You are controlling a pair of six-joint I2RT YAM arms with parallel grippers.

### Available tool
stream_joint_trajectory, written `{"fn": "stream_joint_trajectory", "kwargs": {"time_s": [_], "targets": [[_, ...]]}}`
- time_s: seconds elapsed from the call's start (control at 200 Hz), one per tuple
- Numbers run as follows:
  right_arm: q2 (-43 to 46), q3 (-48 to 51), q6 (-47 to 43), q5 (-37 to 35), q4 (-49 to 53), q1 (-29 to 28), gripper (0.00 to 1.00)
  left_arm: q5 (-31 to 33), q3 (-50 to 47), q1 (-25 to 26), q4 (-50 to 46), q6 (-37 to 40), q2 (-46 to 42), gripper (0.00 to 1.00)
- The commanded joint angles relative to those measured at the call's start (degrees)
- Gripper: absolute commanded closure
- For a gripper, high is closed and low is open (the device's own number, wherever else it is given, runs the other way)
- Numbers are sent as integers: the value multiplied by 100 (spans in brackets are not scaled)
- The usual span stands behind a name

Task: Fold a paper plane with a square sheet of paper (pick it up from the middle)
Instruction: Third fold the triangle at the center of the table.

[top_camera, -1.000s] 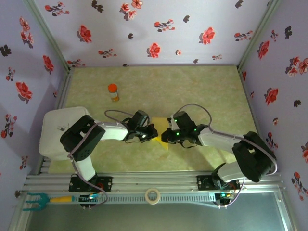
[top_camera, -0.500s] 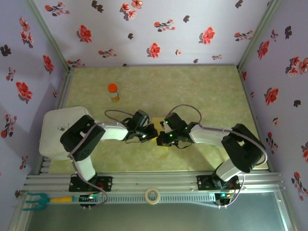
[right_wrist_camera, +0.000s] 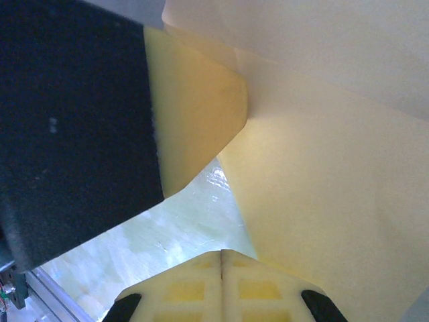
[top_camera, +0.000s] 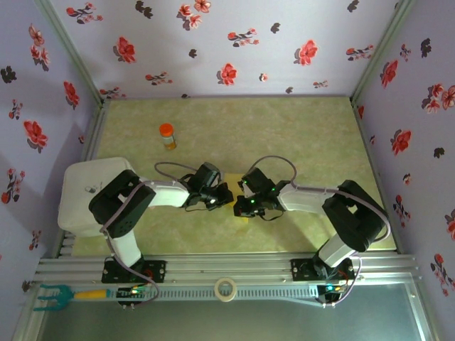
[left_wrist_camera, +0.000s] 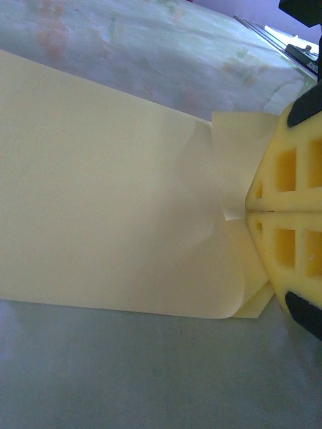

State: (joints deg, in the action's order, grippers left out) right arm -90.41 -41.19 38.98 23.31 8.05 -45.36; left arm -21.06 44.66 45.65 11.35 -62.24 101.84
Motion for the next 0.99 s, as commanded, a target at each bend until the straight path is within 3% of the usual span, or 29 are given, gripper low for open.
{"fn": "stream_joint_trajectory", "kwargs": {"time_s": [0.0, 0.99], "targets": [[-49, 84, -101, -81, 47, 45, 96, 181, -52, 25, -415, 175, 143, 100], [167, 759, 142, 234, -490, 219, 94, 190, -106, 4, -354, 128, 235, 100]]}}
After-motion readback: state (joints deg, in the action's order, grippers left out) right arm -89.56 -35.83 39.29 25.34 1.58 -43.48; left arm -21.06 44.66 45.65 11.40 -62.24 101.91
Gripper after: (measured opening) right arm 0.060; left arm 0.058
